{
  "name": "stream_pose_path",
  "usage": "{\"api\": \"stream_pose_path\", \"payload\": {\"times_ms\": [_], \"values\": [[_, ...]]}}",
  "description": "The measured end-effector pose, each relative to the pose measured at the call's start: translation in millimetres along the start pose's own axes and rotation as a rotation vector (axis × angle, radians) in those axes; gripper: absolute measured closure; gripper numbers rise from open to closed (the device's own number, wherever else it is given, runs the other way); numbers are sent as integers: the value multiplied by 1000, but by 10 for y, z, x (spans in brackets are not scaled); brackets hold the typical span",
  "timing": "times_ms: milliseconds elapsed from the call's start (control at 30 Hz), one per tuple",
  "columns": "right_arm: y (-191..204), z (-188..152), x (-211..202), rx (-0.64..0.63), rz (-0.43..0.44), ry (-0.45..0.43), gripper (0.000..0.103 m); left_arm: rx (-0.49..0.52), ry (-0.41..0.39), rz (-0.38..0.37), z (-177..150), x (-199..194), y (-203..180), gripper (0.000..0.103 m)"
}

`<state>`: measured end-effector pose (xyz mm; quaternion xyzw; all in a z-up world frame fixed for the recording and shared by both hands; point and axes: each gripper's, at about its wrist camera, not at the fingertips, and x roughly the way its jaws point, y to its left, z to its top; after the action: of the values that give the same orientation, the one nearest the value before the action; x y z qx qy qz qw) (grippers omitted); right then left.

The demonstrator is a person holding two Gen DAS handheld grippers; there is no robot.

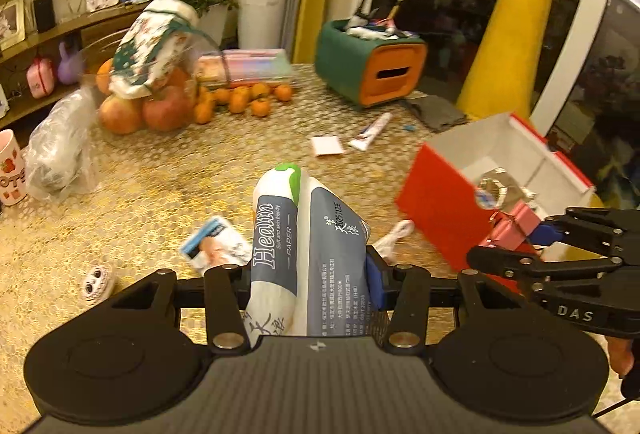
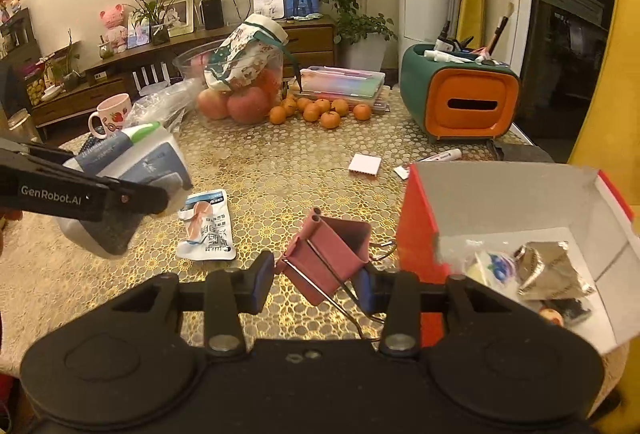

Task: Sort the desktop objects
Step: 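Carry the tissue pack and binder clip over the red box with both grippers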

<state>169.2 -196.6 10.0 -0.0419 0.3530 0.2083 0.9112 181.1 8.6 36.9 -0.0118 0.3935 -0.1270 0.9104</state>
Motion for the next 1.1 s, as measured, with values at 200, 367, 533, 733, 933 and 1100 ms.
{"api": "stream_pose_path", "payload": {"times_ms": [200,367,533,733,933,1100], "values": [[-182,-37,-256,18,-16,-21,62,26,-17,-33,36,-79,-421,56],[-448,-87,-425,49,-45,-39,62,39,-17,-74,97,-19,-801,56],[-765,-170,-542,91,-90,-50,62,31,-26,-135,191,107,-1200,56],[-1160,-251,-689,137,-147,-65,62,68,-27,-183,308,294,-1704,56],[-1511,-290,-746,173,-205,-78,62,103,-32,-207,431,521,-2084,56],[-1751,-283,-711,171,-229,-77,62,112,-40,-192,530,742,-2238,56]]}}
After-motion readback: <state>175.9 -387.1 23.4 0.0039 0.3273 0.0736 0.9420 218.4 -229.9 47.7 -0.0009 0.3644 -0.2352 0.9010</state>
